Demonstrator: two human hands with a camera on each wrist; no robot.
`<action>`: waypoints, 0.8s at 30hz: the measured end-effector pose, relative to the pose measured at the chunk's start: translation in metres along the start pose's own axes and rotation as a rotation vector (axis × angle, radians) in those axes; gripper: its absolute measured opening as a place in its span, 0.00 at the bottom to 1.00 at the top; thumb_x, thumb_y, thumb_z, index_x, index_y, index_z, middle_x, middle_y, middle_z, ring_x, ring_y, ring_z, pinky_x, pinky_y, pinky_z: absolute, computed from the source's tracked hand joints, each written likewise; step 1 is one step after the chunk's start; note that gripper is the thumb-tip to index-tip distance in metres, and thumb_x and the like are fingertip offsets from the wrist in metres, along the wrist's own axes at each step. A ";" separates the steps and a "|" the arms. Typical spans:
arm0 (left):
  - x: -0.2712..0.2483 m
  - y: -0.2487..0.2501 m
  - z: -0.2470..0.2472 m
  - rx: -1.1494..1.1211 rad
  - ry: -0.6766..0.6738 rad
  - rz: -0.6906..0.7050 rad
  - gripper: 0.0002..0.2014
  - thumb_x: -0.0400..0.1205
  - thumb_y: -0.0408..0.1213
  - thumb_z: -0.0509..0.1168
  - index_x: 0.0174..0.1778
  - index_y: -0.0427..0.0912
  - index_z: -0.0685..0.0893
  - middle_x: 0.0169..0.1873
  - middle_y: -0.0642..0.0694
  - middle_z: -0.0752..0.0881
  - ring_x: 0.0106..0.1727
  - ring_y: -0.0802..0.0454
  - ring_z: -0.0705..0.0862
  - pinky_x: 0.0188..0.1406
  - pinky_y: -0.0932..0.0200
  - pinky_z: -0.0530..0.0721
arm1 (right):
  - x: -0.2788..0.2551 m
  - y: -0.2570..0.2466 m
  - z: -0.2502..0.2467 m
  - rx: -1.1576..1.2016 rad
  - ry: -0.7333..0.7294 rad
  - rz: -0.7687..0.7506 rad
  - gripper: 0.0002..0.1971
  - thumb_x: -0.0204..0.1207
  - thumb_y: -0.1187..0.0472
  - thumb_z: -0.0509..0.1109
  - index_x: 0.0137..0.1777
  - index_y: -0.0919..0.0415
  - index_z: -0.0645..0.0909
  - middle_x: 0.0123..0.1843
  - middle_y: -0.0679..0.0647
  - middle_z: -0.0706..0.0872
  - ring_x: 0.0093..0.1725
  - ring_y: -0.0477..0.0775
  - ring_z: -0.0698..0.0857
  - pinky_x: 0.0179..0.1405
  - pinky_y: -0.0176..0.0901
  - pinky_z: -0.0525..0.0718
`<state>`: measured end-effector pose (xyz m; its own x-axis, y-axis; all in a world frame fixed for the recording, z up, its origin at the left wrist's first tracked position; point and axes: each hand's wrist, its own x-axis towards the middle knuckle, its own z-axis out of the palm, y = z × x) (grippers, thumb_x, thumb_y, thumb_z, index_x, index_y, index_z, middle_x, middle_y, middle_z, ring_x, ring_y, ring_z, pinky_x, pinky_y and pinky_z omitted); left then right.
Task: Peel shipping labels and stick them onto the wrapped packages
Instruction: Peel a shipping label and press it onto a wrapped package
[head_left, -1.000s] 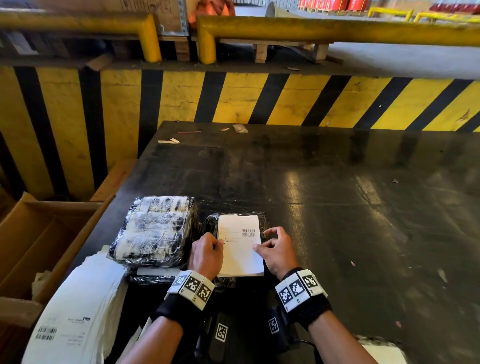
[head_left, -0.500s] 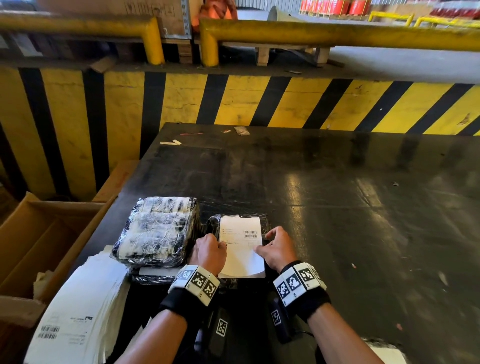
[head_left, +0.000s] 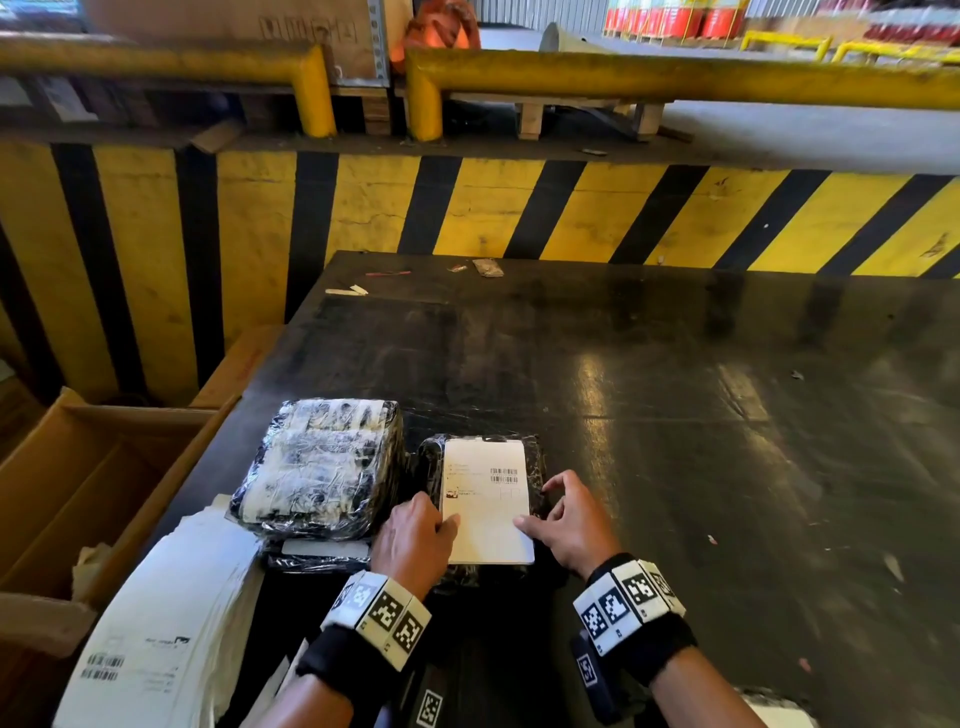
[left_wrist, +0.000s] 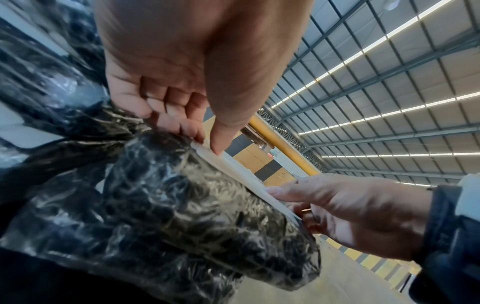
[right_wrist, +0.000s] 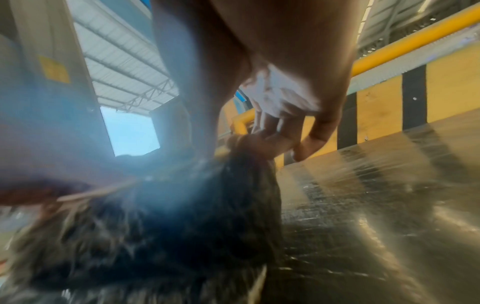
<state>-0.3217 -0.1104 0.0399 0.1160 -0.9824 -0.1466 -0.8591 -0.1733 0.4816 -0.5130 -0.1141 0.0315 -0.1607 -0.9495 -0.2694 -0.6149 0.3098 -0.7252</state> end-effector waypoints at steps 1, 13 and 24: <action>-0.002 -0.002 0.001 -0.011 0.008 0.010 0.15 0.82 0.52 0.62 0.40 0.43 0.74 0.39 0.49 0.79 0.39 0.53 0.76 0.38 0.59 0.69 | -0.004 0.001 0.000 -0.018 0.000 -0.028 0.26 0.64 0.46 0.80 0.57 0.49 0.71 0.36 0.47 0.83 0.37 0.48 0.83 0.47 0.50 0.85; -0.020 -0.031 -0.001 -0.145 -0.022 0.265 0.17 0.74 0.51 0.72 0.47 0.48 0.73 0.41 0.56 0.74 0.40 0.58 0.73 0.39 0.63 0.70 | -0.024 0.027 -0.006 -0.226 0.012 -0.331 0.37 0.60 0.35 0.77 0.68 0.45 0.73 0.58 0.47 0.74 0.62 0.50 0.75 0.69 0.47 0.67; 0.004 -0.031 0.002 0.243 -0.221 0.607 0.43 0.70 0.74 0.39 0.80 0.58 0.58 0.83 0.51 0.45 0.81 0.52 0.32 0.81 0.48 0.40 | -0.009 -0.015 0.004 -0.809 -0.133 -0.495 0.49 0.64 0.31 0.21 0.83 0.50 0.52 0.86 0.44 0.49 0.84 0.49 0.41 0.78 0.60 0.31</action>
<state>-0.2956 -0.1089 0.0222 -0.5034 -0.8585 -0.0975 -0.8300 0.4491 0.3307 -0.4990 -0.1102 0.0418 0.3192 -0.9348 -0.1557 -0.9446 -0.3005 -0.1322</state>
